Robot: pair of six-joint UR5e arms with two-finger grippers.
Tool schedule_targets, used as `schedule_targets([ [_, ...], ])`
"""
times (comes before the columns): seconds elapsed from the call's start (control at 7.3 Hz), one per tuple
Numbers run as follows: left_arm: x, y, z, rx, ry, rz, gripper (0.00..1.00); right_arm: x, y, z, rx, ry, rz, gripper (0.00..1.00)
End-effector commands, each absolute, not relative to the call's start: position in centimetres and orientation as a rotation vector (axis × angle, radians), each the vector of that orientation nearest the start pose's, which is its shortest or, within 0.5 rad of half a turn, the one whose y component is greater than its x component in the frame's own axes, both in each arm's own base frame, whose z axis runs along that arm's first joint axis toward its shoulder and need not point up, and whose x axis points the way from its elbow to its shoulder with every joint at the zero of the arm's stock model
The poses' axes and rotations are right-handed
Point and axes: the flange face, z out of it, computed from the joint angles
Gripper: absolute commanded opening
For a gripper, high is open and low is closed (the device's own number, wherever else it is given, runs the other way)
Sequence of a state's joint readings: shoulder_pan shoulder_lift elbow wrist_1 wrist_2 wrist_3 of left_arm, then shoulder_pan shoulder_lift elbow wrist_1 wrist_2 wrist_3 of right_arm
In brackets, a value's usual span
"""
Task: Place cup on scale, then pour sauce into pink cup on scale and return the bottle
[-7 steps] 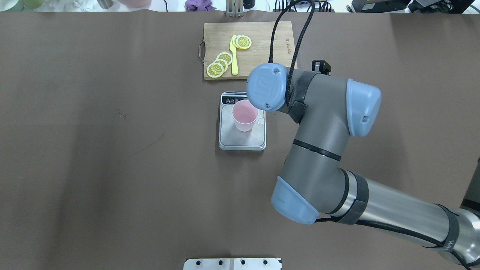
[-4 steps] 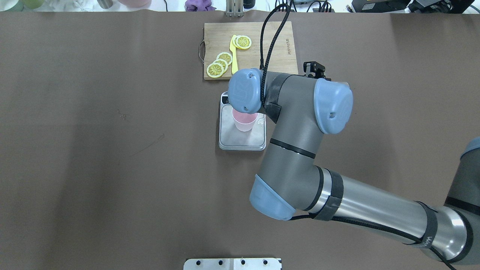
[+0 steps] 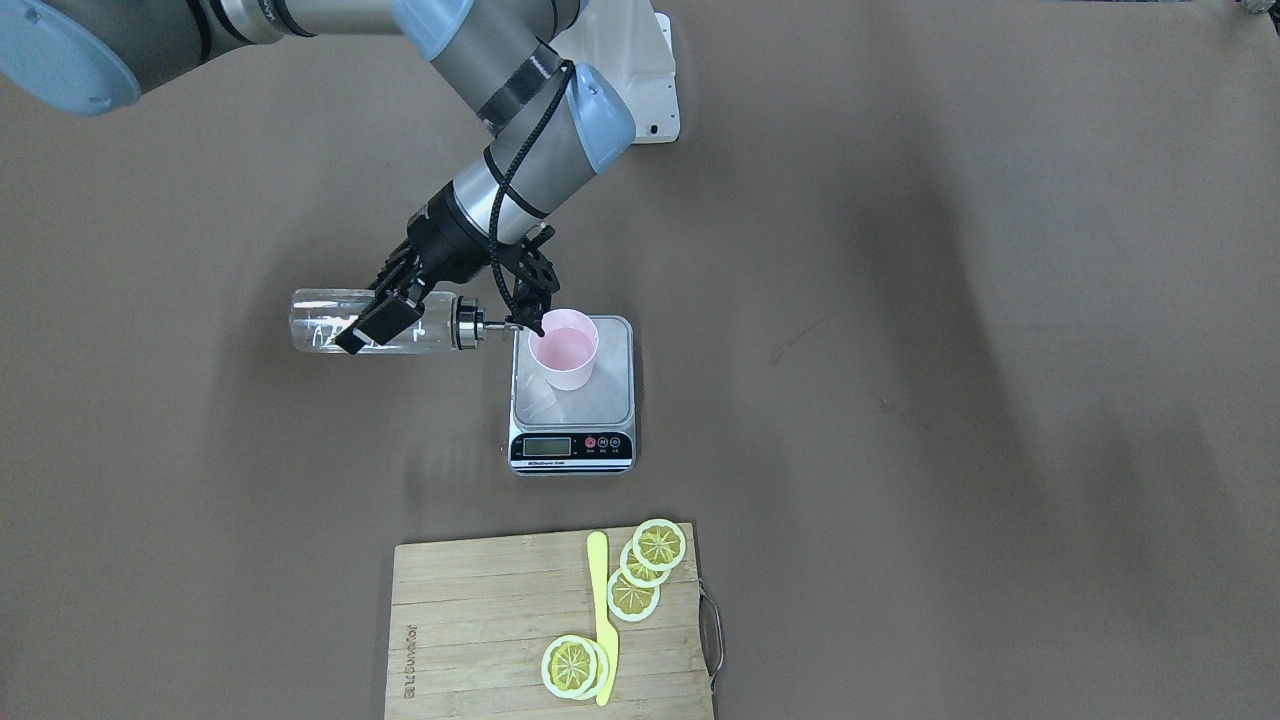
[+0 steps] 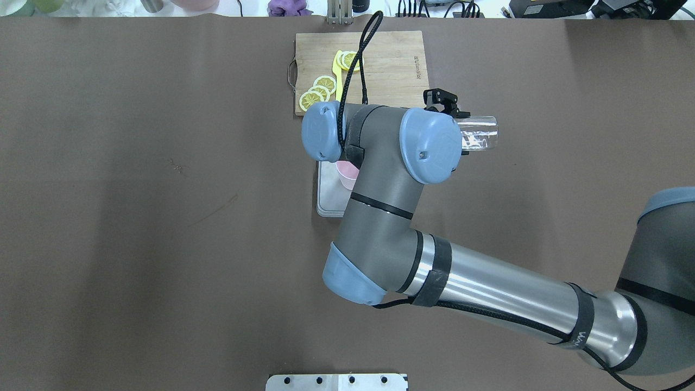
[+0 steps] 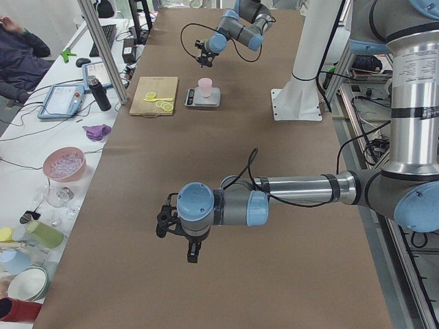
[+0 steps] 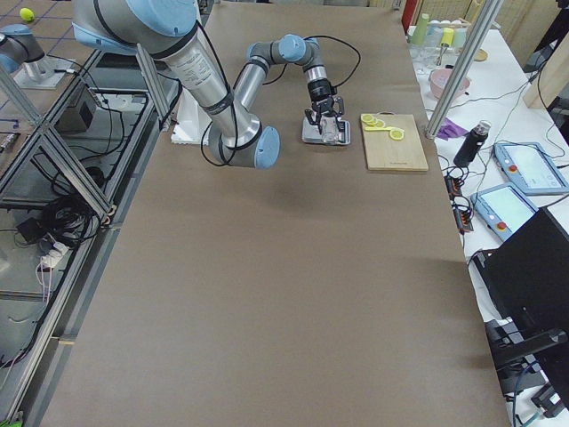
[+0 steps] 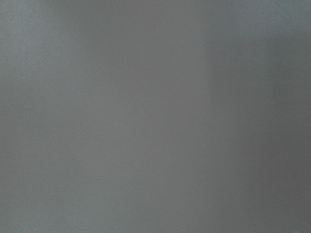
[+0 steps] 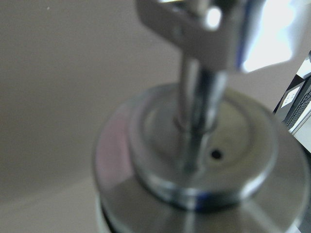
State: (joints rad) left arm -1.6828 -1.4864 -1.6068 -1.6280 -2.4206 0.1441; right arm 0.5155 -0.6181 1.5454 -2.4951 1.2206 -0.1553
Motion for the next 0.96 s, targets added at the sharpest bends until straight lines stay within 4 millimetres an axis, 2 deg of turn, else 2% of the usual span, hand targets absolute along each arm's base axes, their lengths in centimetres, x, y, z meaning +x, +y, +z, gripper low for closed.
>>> schedule_targets([
  [0.0,-10.9,-44.6,67.4,0.110,0.843,0.031,0.98,-53.4,-48.1,18.2,0.148,0.347,-1.179,0.00],
  [0.27,-10.9,-44.5,67.7,0.104,0.843,0.028,0.98,-54.1,-46.7,18.6,0.121,0.392,-1.183,0.00],
  [0.82,-10.9,-44.5,67.9,0.100,0.844,0.026,0.98,-53.7,-45.2,17.0,0.052,0.440,-1.191,0.00],
])
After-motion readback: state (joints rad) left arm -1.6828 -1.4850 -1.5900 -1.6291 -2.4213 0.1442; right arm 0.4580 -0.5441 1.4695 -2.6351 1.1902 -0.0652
